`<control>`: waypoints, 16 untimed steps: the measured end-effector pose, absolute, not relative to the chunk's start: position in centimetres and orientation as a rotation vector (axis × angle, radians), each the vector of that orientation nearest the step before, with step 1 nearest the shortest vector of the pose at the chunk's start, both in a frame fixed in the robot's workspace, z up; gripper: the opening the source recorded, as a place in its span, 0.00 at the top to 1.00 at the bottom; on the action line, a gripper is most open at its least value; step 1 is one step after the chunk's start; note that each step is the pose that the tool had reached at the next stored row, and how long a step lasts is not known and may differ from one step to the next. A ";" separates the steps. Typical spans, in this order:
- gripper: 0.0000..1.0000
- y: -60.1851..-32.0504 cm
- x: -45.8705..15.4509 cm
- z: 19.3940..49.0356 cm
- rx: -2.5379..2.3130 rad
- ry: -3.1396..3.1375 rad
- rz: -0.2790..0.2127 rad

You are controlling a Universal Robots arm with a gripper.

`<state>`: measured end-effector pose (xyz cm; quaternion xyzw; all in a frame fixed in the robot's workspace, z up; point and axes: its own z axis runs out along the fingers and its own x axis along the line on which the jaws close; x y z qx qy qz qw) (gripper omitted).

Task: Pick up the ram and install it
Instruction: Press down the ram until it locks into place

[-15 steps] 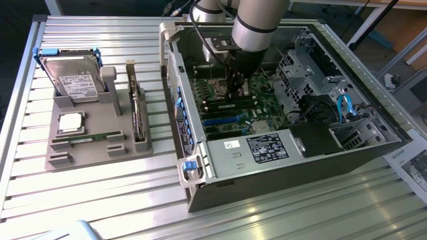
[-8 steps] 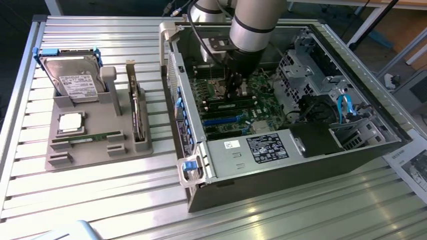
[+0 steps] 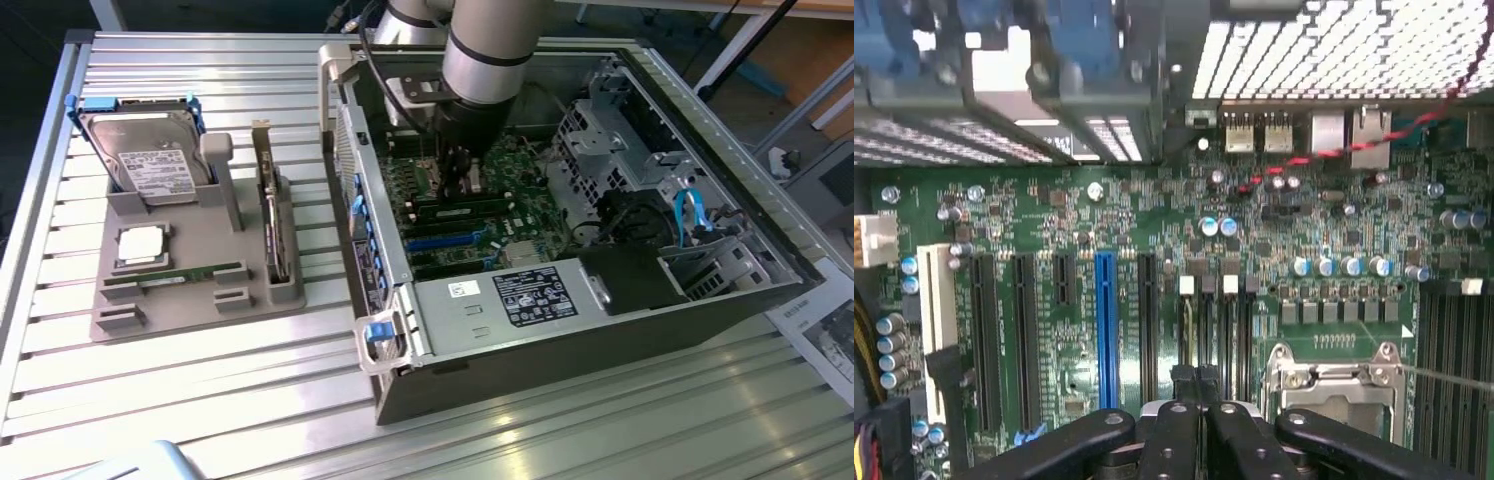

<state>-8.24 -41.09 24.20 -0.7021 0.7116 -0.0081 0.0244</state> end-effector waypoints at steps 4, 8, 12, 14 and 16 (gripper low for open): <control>0.90 -41.1 -10.0 24.2 -2.163 2.193 -0.043; 0.90 -41.1 -10.9 24.2 -2.158 2.189 -0.053; 0.90 -41.1 -11.1 24.2 -2.157 2.188 -0.055; 0.90 -41.1 -11.1 23.9 -2.157 2.187 -0.056; 0.90 -41.1 -11.1 23.8 -2.157 2.188 -0.056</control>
